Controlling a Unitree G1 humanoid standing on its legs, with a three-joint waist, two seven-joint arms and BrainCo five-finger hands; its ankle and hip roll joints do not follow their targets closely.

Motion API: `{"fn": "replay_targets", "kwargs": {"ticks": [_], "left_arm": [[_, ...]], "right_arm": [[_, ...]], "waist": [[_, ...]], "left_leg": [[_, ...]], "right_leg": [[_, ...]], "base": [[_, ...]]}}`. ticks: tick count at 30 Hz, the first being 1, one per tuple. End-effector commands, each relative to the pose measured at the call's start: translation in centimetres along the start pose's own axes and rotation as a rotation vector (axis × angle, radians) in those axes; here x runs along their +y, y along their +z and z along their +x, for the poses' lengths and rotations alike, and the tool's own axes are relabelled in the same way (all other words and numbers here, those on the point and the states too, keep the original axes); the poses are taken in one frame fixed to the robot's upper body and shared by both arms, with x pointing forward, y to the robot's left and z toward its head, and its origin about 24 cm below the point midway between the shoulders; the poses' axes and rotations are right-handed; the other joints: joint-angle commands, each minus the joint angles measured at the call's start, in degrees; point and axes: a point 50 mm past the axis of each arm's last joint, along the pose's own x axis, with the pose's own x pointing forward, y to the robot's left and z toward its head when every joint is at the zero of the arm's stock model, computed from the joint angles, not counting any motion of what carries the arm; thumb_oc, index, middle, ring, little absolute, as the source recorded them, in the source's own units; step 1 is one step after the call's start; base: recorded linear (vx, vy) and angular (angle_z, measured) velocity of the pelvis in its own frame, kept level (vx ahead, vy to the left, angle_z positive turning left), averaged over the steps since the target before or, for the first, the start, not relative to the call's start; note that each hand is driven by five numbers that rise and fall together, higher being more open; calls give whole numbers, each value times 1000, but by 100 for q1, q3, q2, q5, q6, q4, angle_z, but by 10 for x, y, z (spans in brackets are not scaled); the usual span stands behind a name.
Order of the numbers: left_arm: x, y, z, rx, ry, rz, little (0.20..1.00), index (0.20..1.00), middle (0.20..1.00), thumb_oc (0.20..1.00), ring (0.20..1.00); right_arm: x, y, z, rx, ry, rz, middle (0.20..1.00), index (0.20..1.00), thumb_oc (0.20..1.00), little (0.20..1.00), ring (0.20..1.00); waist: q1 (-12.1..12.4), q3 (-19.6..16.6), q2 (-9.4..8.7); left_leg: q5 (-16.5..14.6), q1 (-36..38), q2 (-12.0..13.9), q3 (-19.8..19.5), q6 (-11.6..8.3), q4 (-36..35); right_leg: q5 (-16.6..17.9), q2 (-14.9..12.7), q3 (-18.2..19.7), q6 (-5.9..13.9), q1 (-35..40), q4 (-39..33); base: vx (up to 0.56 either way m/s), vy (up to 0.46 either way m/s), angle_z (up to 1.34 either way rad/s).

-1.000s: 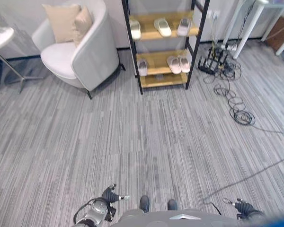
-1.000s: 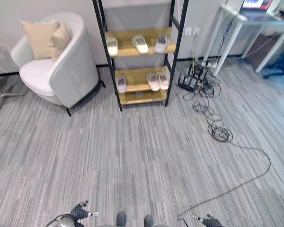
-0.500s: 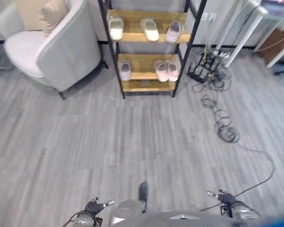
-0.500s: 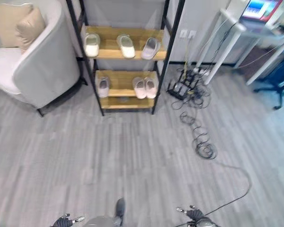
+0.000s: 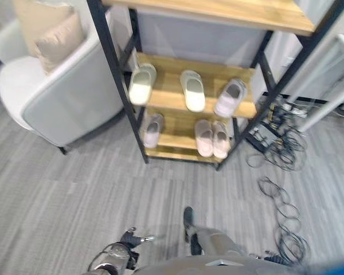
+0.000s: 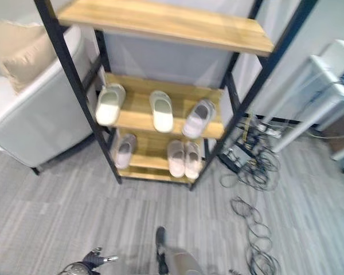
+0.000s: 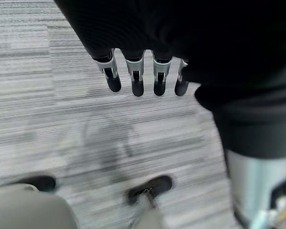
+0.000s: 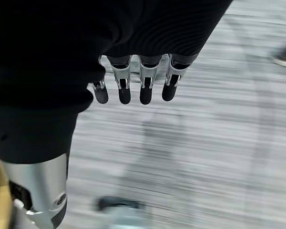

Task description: Arrange the slippers neatly on the shoe rack.

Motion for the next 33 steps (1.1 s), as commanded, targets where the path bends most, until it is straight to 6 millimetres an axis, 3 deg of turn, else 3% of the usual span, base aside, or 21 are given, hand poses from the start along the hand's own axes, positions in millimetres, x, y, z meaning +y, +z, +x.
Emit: {"fn": "replay_targets", "kwargs": {"ticks": [1, 4, 5, 6, 8, 12, 20, 21, 23, 24, 26, 32, 33], "left_arm": [[13, 23, 4, -72, 52, 35, 1000, 1000, 1000, 1000, 1000], [13, 26, 5, -81, 70, 30, 1000, 1000, 1000, 1000, 1000], [13, 25, 4, -83, 77, 36, 1000, 1000, 1000, 1000, 1000], [13, 28, 5, -90, 85, 39, 1000, 1000, 1000, 1000, 1000], [11, 21, 4, -68, 79, 44, 1000, 1000, 1000, 1000, 1000], [10, 6, 2, -19, 74, 91, 1000, 1000, 1000, 1000, 1000], [15, -5, 0, 13, 114, 105, 1000, 1000, 1000, 1000, 1000], [13, -4, -1, 5, 119, 120, 1000, 1000, 1000, 1000, 1000], [12, 0, 0, -14, 124, 116, 1000, 1000, 1000, 1000, 1000], [7, 2, -1, -37, 117, 75, 1000, 1000, 1000, 1000, 1000], [2, 16, 0, -107, 115, 126, 1000, 1000, 1000, 1000, 1000], [-9, 26, 0, -165, 70, 199, 1000, 1000, 1000, 1000, 1000], [-14, 26, -1, -169, 59, 213, 1000, 1000, 1000, 1000, 1000]], "right_arm": [[-18, 25, 2, -80, -61, -1, 1000, 1000, 1000, 1000, 1000], [-23, 39, 2, -125, -82, -65, 1000, 1000, 1000, 1000, 1000], [-24, 44, 2, -144, -91, -72, 1000, 1000, 1000, 1000, 1000], [-24, 52, 2, -184, -102, -80, 1000, 1000, 1000, 1000, 1000], [-23, 50, 2, -177, -100, -80, 1000, 1000, 1000, 1000, 1000], [-3, 45, 2, -179, -53, -113, 1000, 1000, 1000, 1000, 1000], [1, 78, -3, -334, -74, -126, 1000, 1000, 1000, 1000, 1000], [23, 150, -26, -618, -64, -170, 1000, 1000, 1000, 1000, 1000], [33, 137, -38, -677, 3, -181, 1000, 1000, 1000, 1000, 1000], [30, 96, -31, -597, 10, -235, 1000, 1000, 1000, 1000, 1000], [35, 79, -24, -524, 46, -242, 1000, 1000, 1000, 1000, 1000], [51, 110, -43, -712, 146, -350, 1000, 1000, 1000, 1000, 1000], [56, 130, -62, -865, 165, -459, 1000, 1000, 1000, 1000, 1000]], "waist": [[2, 341, -88], [110, 358, -170], [143, 347, -214], [244, 357, -244], [204, 257, -133], [113, 79, -81], [86, -72, 82], [70, -112, 143], [6, -120, 170], [-126, -48, 243], [-202, 40, 325], [-210, 41, 377], [-196, 74, 387]], "left_leg": [[740, -1141, 230, 209, 64, 219], [680, -1246, 589, 420, 64, -117], [740, -1223, 772, 462, 27, -376], [1034, -1370, 954, 232, -12, -800], [1183, -1106, 987, 10, -78, -1433], [1203, -759, 804, 138, -12, -1718], [1124, -431, 673, 397, 112, -1984], [1146, -376, 656, 459, 116, -2046], [1157, -376, 651, 496, 128, -2067], [1141, -311, 658, 582, 140, -2101], [1181, -349, 643, 615, 144, -2126], [1232, -416, 612, 560, 122, -2204], [1239, -472, 615, 530, 112, -2204]], "right_leg": [[-937, -412, -266, 1091, 549, 491], [-1021, -506, -350, 1088, 699, 417], [-1031, -560, -375, 1110, 759, 379], [-1041, -611, -373, 1149, 832, 324], [-1071, -567, -349, 1155, 876, 310], [-943, -753, -169, 1273, 961, 273], [-773, -935, -25, 1443, 1167, -46], [-716, -983, 3, 1478, 1206, -162], [-706, -993, 30, 1492, 1178, -165], [-710, -981, 97, 1511, 1202, -170], [-727, -978, 124, 1509, 1156, -127], [-748, -987, 7, 1520, 1160, -189], [-758, -993, -61, 1531, 1165, -223]], "base": [[-67, -43, 16], [0, 17, 7], [30, 94, -2], [41, 107, 6], [74, 137, 0], [53, 251, -29], [20, 81, -23], [19, 57, -11], [-3, 45, -17], [-28, 42, -8], [-49, 46, -10], [3, -1, -6], [1, -8, 5]]}}
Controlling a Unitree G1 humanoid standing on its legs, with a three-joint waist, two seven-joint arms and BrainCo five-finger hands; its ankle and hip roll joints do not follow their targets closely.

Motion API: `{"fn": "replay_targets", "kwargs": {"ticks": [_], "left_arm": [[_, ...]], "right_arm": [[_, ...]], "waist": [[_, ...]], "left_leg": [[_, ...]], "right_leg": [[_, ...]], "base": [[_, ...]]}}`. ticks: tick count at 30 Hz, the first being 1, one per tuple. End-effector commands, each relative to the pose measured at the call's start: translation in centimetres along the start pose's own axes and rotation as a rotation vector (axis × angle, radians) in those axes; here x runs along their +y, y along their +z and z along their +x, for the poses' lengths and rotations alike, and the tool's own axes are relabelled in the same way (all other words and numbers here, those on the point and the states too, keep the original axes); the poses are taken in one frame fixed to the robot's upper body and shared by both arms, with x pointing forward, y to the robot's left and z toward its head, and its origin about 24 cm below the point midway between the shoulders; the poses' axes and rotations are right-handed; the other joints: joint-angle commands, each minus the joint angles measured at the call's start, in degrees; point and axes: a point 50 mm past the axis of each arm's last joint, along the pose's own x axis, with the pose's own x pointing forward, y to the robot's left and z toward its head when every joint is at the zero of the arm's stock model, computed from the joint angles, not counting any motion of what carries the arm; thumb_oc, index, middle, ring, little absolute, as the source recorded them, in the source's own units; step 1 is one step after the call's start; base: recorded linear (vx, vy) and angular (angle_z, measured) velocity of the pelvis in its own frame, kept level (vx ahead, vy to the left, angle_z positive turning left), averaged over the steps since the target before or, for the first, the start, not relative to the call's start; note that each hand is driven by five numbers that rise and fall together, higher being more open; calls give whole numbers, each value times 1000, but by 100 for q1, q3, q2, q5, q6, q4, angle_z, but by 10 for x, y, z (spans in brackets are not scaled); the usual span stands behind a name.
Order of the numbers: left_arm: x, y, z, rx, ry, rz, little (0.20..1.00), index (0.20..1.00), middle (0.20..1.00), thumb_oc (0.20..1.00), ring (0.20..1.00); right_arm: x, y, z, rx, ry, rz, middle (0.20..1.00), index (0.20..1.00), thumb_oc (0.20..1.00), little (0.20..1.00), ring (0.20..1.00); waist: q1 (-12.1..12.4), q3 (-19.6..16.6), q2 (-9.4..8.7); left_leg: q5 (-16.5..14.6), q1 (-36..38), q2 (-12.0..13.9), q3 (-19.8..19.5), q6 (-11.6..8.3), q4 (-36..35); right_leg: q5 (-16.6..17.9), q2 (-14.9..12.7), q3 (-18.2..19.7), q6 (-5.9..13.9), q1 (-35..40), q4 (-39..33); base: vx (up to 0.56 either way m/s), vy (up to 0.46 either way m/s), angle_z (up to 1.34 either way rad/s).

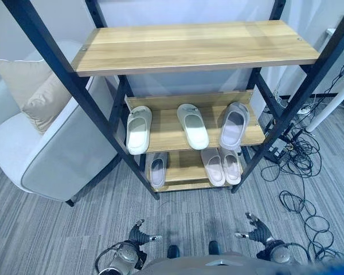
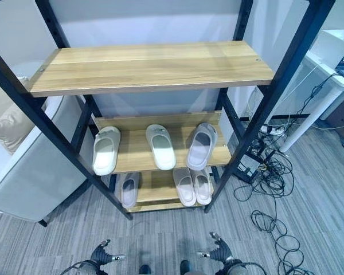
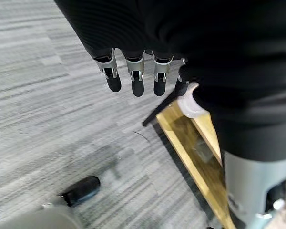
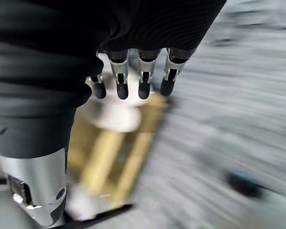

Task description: Arrange the slippers neatly on the shoe rack.

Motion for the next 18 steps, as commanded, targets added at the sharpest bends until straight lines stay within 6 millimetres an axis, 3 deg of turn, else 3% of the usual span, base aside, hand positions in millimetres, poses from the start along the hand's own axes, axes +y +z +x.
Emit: {"fn": "replay_targets", "kwargs": {"ticks": [1, 4, 7, 10, 18], "left_arm": [[10, 9, 7, -20, 40, 38, 1000, 1000, 1000, 1000, 1000], [4, -2, 3, 14, 26, 52, 1000, 1000, 1000, 1000, 1000], [1, -5, 2, 26, 24, 45, 1000, 1000, 1000, 1000, 1000], [0, -3, 2, 14, 27, 43, 1000, 1000, 1000, 1000, 1000], [-2, 11, 5, -36, 36, 44, 1000, 1000, 1000, 1000, 1000]], "right_arm": [[-10, 49, 7, -261, 9, -143, 1000, 1000, 1000, 1000, 1000], [-14, 83, -2, -440, 11, -241, 1000, 1000, 1000, 1000, 1000], [-18, 104, -7, -542, 0, -322, 1000, 1000, 1000, 1000, 1000], [-29, 150, -15, -747, -91, -422, 1000, 1000, 1000, 1000, 1000], [-59, 208, 0, -873, -318, -491, 1000, 1000, 1000, 1000, 1000]], "waist": [[168, 81, -150], [174, 89, -139], [209, 89, -121], [270, 100, -102], [443, 160, -105]], "left_leg": [[-553, 164, 47, -86, -81, 69], [-569, 201, 64, -103, -93, 69], [-576, 211, 74, -120, -102, 69], [-569, 161, 74, -131, -102, 69], [-482, -130, 41, -186, -120, 69]], "right_leg": [[-140, -462, -440, 467, -106, 287], [-162, -462, -498, 475, -23, 252], [-172, -466, -542, 484, 17, 223], [-166, -470, -582, 496, -3, 166], [-126, -475, -665, 504, -155, 56]], "base": [[14, -11, 15], [51, -7, 22], [47, -1, 8], [25, 2, 1], [6, -9, 5]]}}
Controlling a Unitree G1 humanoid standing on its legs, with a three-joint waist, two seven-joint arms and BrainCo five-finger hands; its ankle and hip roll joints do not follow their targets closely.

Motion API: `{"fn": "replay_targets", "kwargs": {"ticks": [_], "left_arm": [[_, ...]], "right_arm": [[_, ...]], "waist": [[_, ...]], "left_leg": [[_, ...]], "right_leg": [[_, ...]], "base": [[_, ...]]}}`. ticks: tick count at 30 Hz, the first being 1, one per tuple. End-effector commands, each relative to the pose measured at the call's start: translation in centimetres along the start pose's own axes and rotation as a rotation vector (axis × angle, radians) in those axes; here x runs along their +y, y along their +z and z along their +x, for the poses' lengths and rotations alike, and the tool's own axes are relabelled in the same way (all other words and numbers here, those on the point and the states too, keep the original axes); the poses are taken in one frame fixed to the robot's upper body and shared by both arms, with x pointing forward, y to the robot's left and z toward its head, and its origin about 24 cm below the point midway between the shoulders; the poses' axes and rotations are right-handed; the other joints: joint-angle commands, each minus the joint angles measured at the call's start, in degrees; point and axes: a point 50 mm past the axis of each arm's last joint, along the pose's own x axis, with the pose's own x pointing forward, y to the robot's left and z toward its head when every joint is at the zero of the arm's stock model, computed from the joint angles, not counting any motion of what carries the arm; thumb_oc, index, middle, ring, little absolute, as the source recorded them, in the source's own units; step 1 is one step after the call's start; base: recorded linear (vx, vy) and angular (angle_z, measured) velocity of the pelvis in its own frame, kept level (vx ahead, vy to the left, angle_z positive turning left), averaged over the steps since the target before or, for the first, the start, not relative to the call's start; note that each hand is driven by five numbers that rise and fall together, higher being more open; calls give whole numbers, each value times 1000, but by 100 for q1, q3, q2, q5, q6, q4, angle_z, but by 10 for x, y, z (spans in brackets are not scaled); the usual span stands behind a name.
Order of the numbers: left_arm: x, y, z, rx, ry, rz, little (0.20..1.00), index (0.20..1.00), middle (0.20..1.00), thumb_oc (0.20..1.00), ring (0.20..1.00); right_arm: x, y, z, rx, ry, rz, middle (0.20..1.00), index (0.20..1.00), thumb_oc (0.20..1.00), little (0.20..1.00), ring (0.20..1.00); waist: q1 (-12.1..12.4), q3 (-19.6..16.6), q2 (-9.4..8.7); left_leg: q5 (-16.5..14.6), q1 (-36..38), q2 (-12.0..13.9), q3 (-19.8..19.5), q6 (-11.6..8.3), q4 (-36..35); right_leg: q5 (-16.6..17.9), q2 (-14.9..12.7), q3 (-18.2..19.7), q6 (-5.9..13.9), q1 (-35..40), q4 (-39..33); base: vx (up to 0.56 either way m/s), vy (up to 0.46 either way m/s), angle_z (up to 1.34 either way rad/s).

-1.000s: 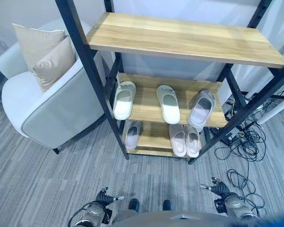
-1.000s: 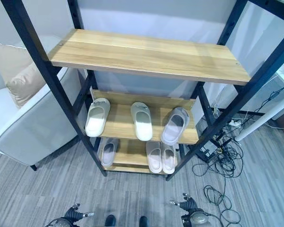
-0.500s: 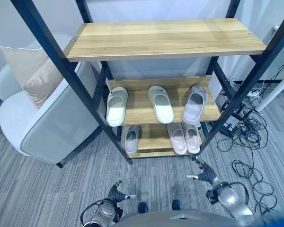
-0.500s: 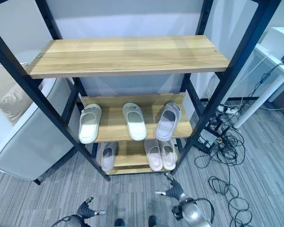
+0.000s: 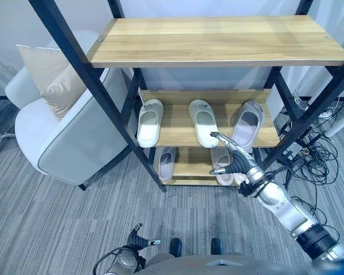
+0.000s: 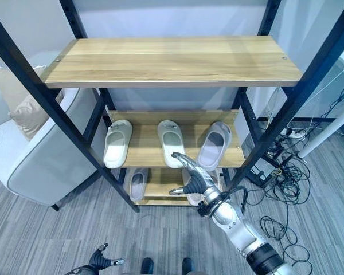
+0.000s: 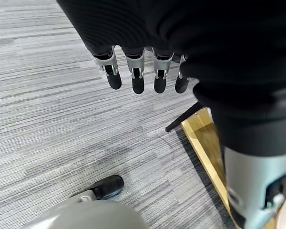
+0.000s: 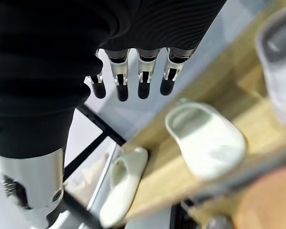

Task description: Arrange the slippers neatly on the shoe rack.

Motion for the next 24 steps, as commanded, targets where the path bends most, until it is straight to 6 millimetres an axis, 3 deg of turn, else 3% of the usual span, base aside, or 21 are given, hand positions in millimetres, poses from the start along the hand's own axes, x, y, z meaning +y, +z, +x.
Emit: {"fn": "replay_targets", "kwargs": {"ticks": [1, 4, 7, 12, 15, 19, 24], "left_arm": [[-5, 25, 7, -86, -11, 67, 1000, 1000, 1000, 1000, 1000], [-4, 28, 7, -109, -12, 81, 1000, 1000, 1000, 1000, 1000], [1, 28, 9, -93, 8, 66, 1000, 1000, 1000, 1000, 1000], [3, 29, 9, -97, 24, 50, 1000, 1000, 1000, 1000, 1000], [4, 31, 10, -98, 39, 45, 1000, 1000, 1000, 1000, 1000], [2, 33, 9, -109, 45, 47, 1000, 1000, 1000, 1000, 1000], [1, 32, 9, -100, 43, 36, 1000, 1000, 1000, 1000, 1000]], "right_arm": [[-15, 9, 14, -48, -124, -34, 1000, 1000, 1000, 1000, 1000], [-34, 5, 33, -26, -209, -86, 1000, 1000, 1000, 1000, 1000], [-42, -5, 47, 55, -274, -49, 1000, 1000, 1000, 1000, 1000], [-46, -24, 41, 163, -340, -30, 1000, 1000, 1000, 1000, 1000], [-41, -42, 27, 266, -405, -10, 1000, 1000, 1000, 1000, 1000], [-37, -43, 22, 281, -429, -11, 1000, 1000, 1000, 1000, 1000], [-21, -44, 19, 306, -386, 121, 1000, 1000, 1000, 1000, 1000]], "waist": [[172, 100, -186], [282, 152, -166], [404, 209, -163], [451, 247, -149], [452, 258, -128], [434, 273, -106], [446, 283, -102]], "left_leg": [[-570, 206, 19, 54, -63, 40], [-512, 30, -10, -14, -68, 40], [-436, -146, -38, -66, -80, 40], [-395, -297, -78, -140, -89, 40], [-395, -347, -109, -188, -83, 40], [-403, -342, -118, -180, -77, 40], [-400, -369, -130, -187, -72, 40]], "right_leg": [[-170, -492, -390, 537, 60, 57], [-153, -504, -453, 540, -62, 57], [-127, -518, -509, 536, -178, 57], [-121, -547, -595, 540, -264, 57], [-121, -571, -641, 543, -285, 57], [-125, -586, -633, 546, -290, 57], [-137, -602, -657, 553, -306, 57]], "base": [[-16, -9, 13], [-10, 1, 18], [2, 10, 17], [10, 6, 13], [29, 3, 5], [8, 1, 1], [6, 3, 0]]}}
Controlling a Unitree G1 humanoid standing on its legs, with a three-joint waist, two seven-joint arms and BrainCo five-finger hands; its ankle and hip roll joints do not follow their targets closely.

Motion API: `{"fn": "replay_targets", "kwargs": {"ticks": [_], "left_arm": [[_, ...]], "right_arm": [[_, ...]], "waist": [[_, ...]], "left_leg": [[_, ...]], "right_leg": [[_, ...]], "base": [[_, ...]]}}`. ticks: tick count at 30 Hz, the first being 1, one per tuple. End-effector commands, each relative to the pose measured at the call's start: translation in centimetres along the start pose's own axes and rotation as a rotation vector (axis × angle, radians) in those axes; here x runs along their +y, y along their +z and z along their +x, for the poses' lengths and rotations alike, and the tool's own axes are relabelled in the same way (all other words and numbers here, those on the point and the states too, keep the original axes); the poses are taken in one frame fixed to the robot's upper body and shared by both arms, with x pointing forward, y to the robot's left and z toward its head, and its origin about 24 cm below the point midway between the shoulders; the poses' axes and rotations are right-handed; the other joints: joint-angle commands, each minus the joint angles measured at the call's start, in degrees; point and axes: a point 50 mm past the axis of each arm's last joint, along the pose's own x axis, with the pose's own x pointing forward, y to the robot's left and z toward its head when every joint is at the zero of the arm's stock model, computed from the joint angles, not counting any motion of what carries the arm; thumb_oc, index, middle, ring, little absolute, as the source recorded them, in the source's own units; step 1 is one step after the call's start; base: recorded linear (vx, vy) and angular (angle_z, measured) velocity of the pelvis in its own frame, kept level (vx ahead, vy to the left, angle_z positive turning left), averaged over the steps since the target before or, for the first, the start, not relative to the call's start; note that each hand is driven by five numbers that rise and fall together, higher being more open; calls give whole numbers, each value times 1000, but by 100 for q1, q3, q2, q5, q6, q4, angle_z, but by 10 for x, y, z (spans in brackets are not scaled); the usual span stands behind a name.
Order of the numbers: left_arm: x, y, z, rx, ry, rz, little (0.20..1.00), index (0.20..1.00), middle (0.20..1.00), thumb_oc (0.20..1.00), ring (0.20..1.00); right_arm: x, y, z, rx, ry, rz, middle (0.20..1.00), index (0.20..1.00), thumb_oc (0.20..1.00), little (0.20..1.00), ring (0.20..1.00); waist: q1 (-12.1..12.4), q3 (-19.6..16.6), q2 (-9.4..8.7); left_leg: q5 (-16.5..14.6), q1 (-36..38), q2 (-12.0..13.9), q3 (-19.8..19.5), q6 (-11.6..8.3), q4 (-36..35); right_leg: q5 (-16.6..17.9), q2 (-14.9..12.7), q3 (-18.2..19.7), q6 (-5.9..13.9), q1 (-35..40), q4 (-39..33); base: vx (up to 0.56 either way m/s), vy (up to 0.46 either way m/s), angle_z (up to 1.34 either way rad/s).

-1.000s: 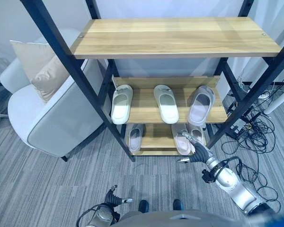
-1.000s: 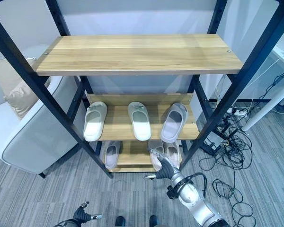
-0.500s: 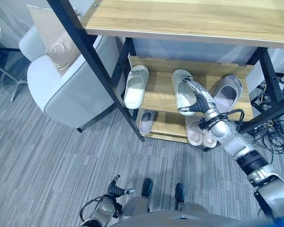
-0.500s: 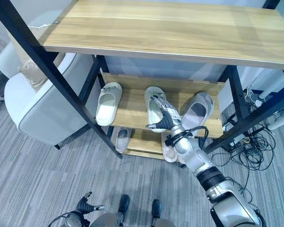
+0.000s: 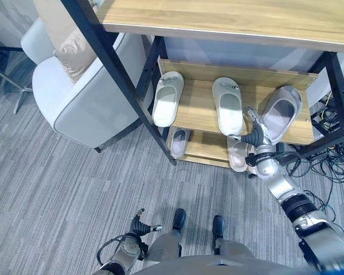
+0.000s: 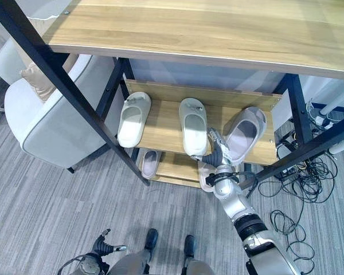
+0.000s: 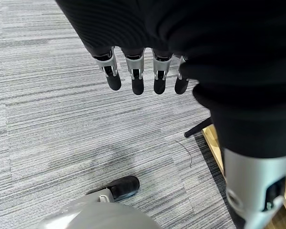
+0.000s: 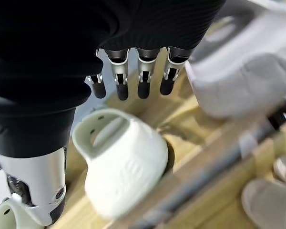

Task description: Arrange the slippers neatly on the shoe rack.

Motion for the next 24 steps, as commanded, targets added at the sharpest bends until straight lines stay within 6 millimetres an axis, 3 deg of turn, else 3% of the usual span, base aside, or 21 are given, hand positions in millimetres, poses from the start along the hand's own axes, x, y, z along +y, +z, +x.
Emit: {"fn": "replay_targets", "kwargs": {"ticks": [1, 11, 17, 24], "left_arm": [[-6, 9, 3, -14, -6, 23, 1000, 1000, 1000, 1000, 1000], [-6, 7, 3, -3, -3, 13, 1000, 1000, 1000, 1000, 1000], [-5, 12, 5, -17, 3, 8, 1000, 1000, 1000, 1000, 1000], [-6, 16, 6, -26, 4, 7, 1000, 1000, 1000, 1000, 1000]], "right_arm": [[-15, 10, 6, -62, -45, 59, 1000, 1000, 1000, 1000, 1000], [1, 10, 1, -25, 17, 169, 1000, 1000, 1000, 1000, 1000], [13, 33, 5, -96, 73, 204, 1000, 1000, 1000, 1000, 1000], [20, 45, 6, -134, 101, 215, 1000, 1000, 1000, 1000, 1000]], "waist": [[135, -137, -107], [192, -103, -152], [254, -49, -154], [299, -19, -164]], "left_leg": [[-559, 205, -39, 180, -38, 39], [-560, 168, -53, 163, -40, 39], [-542, 121, -59, 144, -46, 39], [-527, 75, -75, 110, -58, 39]], "right_leg": [[-152, -529, -267, 547, 96, 48], [-169, -530, -305, 554, 90, 48], [-177, -539, -341, 554, 63, 48], [-177, -552, -390, 550, 57, 48]], "base": [[0, 0, 0], [0, 0, 0], [3, 8, 2], [2, 16, 8]]}}
